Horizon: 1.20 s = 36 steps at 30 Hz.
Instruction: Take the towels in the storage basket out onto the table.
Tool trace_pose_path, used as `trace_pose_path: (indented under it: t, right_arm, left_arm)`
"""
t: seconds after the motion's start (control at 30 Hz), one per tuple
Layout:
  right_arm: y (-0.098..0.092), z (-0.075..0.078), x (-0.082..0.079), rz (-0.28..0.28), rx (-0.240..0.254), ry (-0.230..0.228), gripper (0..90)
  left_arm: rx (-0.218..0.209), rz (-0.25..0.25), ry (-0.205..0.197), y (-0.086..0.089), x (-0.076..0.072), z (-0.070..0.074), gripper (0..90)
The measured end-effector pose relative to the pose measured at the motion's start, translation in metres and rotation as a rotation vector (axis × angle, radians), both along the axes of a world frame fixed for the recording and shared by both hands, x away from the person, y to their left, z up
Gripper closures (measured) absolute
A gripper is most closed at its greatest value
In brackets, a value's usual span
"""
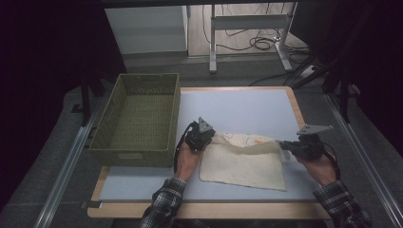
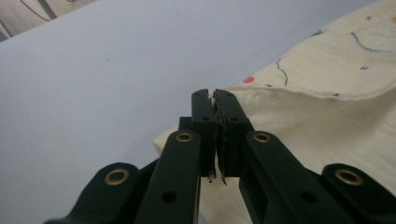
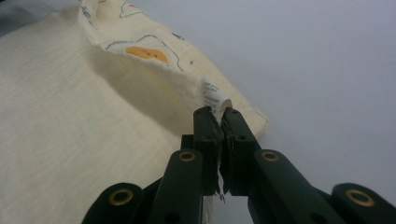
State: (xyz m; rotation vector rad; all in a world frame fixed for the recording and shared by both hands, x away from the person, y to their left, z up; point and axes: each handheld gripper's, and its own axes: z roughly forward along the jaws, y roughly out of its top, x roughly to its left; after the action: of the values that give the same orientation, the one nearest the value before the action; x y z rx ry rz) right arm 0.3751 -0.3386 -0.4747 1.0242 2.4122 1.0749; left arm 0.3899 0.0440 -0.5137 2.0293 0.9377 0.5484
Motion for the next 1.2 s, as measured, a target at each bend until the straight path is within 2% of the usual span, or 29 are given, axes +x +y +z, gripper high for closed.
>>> trace_pose_path:
  t: [0.17, 0.4, 0.53, 0.8, 0.93, 1.07, 1.2]
  right_arm:
    - [-0.005, -0.004, -0.020, 0.006, 0.022, -0.002, 85.7]
    - [-0.004, -0.007, -0.045, 0.027, 0.011, -0.010, 85.6]
    - [-0.002, -0.010, -0.059, 0.047, -0.013, -0.002, 85.5]
    - [-0.005, -0.016, -0.085, 0.076, -0.024, 0.025, 85.2]
    - [-0.006, -0.020, -0.093, 0.084, -0.026, 0.037, 85.1]
    - [-0.005, -0.025, -0.100, 0.096, -0.029, 0.051, 84.6]
    - [-0.008, -0.027, -0.104, 0.097, -0.024, 0.058, 82.1]
  left_arm:
    - [-0.014, -0.018, 0.000, 0.007, -0.017, -0.002, 87.4]
    - [-0.049, -0.063, -0.015, 0.016, -0.045, -0.004, 87.3]
    - [-0.071, -0.102, -0.023, 0.021, -0.060, -0.003, 87.2]
    - [-0.045, -0.146, -0.032, 0.025, -0.083, -0.005, 87.1]
    - [-0.070, -0.162, -0.017, 0.027, -0.093, -0.007, 87.0]
    - [-0.041, -0.177, 0.002, 0.028, -0.101, -0.013, 85.9]
    - [-0.034, -0.183, 0.037, 0.032, -0.107, -0.019, 81.2]
